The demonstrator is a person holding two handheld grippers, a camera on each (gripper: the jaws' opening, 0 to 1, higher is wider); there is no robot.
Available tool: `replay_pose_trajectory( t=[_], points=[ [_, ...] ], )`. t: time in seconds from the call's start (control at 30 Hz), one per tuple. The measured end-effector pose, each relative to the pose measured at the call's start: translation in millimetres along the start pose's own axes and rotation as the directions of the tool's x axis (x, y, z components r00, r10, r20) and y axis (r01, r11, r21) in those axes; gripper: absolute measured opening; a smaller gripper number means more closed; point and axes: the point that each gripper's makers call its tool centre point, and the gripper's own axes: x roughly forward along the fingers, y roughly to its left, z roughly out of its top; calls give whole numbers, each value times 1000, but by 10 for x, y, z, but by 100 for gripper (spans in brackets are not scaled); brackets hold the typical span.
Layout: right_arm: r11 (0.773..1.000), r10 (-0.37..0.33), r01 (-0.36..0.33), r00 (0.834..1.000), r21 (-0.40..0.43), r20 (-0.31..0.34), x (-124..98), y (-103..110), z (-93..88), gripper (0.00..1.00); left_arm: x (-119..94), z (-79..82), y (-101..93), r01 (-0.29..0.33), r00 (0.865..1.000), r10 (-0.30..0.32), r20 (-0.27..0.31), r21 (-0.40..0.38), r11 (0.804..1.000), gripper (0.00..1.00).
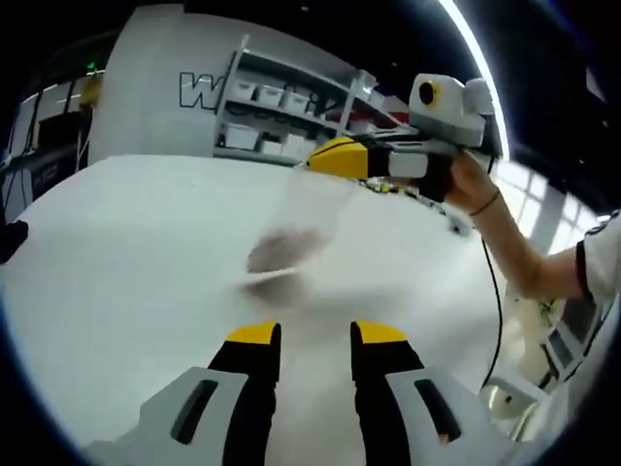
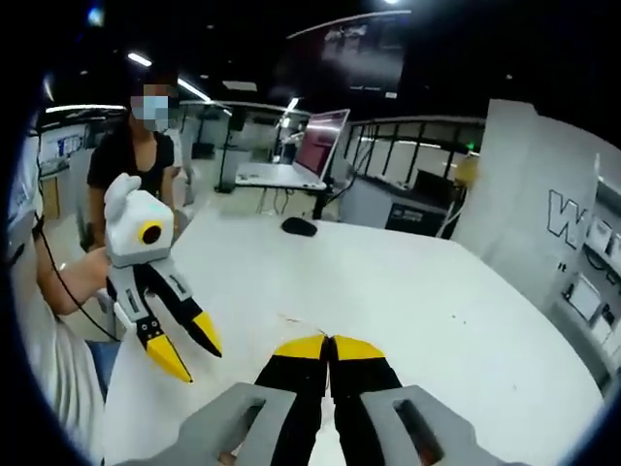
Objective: Open the resealable bag by pulling the two sides of the seal apart until the entire bag opening is separated and visibly accessible.
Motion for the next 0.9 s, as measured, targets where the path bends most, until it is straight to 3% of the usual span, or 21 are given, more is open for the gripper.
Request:
replay_pose_trajectory(
  t=[0.3,0.9],
  points=[
    [998,34,-33,999,57,-15,64,-251,-10,0,25,10,-33,5,1000,-5,-1,12,1000,31],
    [991,-8,14,999,132,-51,176,-821,-67,0,14,71,-13,-8,1000,7,12,35,999,33]
  ],
)
